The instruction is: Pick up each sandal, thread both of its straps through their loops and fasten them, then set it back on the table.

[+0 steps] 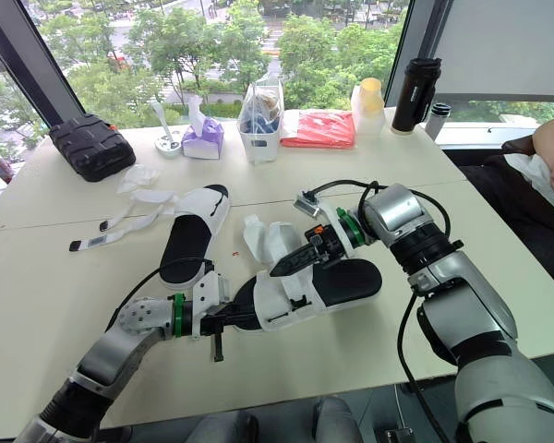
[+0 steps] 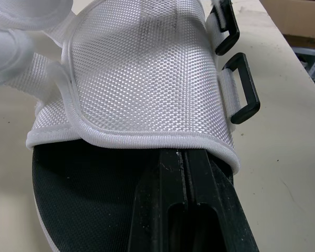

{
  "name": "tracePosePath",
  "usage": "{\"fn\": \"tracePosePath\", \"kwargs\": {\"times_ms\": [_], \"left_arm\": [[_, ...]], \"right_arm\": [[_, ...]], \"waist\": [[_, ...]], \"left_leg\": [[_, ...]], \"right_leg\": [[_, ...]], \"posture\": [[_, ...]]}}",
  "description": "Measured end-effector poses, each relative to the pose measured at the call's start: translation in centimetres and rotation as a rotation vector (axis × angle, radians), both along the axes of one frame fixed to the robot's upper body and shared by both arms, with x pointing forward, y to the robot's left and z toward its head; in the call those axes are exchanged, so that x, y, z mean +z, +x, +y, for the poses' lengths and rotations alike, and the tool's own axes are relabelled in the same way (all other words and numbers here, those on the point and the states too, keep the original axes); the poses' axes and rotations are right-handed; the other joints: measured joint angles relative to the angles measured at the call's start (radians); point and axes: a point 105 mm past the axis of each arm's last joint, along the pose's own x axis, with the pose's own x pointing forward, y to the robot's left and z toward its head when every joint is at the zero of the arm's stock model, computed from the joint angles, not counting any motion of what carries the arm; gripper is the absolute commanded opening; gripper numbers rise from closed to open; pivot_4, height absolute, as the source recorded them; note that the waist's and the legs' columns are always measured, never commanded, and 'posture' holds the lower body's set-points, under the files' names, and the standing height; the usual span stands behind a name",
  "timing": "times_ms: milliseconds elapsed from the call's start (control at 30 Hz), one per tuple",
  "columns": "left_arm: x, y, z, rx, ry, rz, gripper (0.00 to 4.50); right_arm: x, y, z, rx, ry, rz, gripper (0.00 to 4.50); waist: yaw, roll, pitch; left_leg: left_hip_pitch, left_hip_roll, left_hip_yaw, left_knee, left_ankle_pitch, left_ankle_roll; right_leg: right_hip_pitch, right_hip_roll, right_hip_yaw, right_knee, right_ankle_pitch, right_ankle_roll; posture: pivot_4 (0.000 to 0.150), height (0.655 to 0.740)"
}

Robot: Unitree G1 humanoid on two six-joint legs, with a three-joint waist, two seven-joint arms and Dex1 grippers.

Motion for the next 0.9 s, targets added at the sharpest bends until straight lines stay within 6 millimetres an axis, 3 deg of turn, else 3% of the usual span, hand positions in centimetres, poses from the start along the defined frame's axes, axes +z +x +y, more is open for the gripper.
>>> {"fn": "tracePosePath", "kwargs": {"times_ms": [300,533,900], "left_arm": [[0.1,0.0,-0.1,-0.004,0.000,-0.002,0.00],[0.1,0.0,-0.1,-0.006,0.004,-0.008,0.00],[0.1,0.0,-0.1,-0.006,0.005,-0.007,0.00]], "right_arm": [[-0.6,-0.1,-0.7,0.009,-0.018,-0.009,0.14],[-2.8,0.2,-1.2,0.005,-0.072,-0.105,0.14],[-2.3,-0.2,-0.8,0.040,-0.053,-0.192,0.14]], "waist": [[0.002,0.000,0.000],[0.001,0.000,0.000],[0.001,0.000,0.000]], "left_leg": [[0.000,0.000,0.000,0.000,0.000,0.000],[0.000,0.000,0.000,-0.001,0.000,0.000],[0.000,0.000,0.000,-0.001,0.000,0.000]], "right_leg": [[0.000,0.000,0.000,0.000,0.000,0.000],[0.000,0.000,0.000,0.000,0.000,0.000],[0.000,0.000,0.000,0.000,0.000,0.000]], "posture": [[0.150,0.7400],[0.150,0.7400],[0.150,0.7400]]}}
